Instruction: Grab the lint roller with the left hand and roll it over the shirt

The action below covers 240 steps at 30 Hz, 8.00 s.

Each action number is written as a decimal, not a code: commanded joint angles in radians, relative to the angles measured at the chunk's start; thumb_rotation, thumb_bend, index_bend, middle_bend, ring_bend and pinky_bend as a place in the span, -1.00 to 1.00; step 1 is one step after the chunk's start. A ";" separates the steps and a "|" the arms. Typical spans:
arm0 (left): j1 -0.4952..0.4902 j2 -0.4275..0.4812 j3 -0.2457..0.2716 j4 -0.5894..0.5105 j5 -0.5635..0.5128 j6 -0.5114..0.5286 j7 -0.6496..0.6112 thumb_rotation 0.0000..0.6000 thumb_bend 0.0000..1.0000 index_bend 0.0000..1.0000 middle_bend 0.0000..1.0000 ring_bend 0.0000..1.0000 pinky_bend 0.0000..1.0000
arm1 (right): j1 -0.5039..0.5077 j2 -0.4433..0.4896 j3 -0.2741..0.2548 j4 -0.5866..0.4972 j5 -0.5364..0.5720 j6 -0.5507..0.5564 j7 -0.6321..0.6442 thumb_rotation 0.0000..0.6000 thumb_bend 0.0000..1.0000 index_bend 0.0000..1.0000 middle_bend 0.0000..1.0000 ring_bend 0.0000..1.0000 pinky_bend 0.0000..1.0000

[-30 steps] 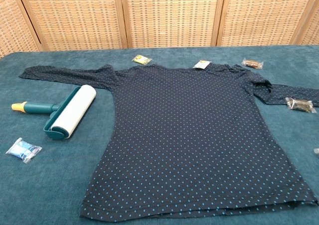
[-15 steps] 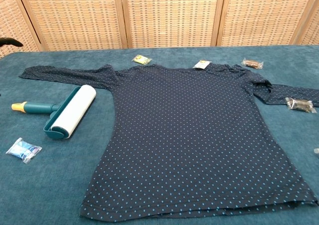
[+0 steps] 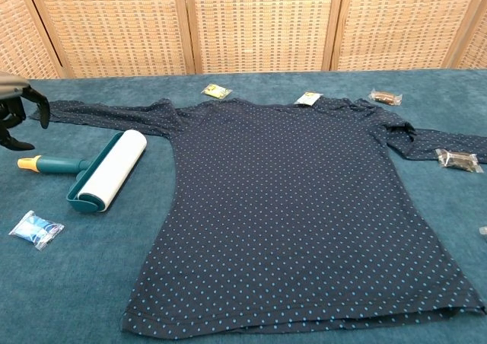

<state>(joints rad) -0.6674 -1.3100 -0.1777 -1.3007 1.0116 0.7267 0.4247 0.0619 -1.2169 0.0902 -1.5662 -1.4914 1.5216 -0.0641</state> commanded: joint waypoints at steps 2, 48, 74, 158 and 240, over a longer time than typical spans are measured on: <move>-0.034 -0.040 0.020 0.052 -0.029 -0.031 0.022 1.00 -0.38 -0.20 0.69 0.50 0.39 | 0.000 -0.003 0.004 0.006 0.003 0.004 0.003 1.00 -0.73 -1.00 -1.00 -1.00 -1.00; -0.115 -0.237 0.142 0.311 -0.043 -0.075 0.096 1.00 0.15 0.04 0.69 0.50 0.39 | -0.004 -0.007 0.020 0.031 0.025 0.014 0.028 1.00 -0.73 -1.00 -1.00 -1.00 -1.00; -0.222 0.043 0.154 -0.163 -0.294 0.057 0.458 1.00 0.75 0.70 0.73 0.52 0.39 | -0.018 0.023 0.012 -0.004 -0.017 0.054 0.075 1.00 -0.73 -1.00 -1.00 -1.00 -1.00; -0.964 -0.638 -0.128 0.225 -1.326 0.380 1.560 1.00 0.76 0.74 0.73 0.52 0.39 | 0.013 0.050 0.004 0.055 0.019 -0.058 0.312 1.00 -0.73 -1.00 -1.00 -1.00 -1.00; -0.575 -0.257 0.009 -0.252 -1.027 0.375 1.226 1.00 0.76 0.74 0.73 0.53 0.39 | 0.014 0.047 -0.014 0.022 -0.008 -0.038 0.232 1.00 -0.73 -0.98 -1.00 -1.00 -1.00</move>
<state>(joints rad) -1.2912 -1.6253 -0.1950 -1.4895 -0.0718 1.1248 1.7205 0.0766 -1.1698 0.0769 -1.5424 -1.4987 1.4815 0.1700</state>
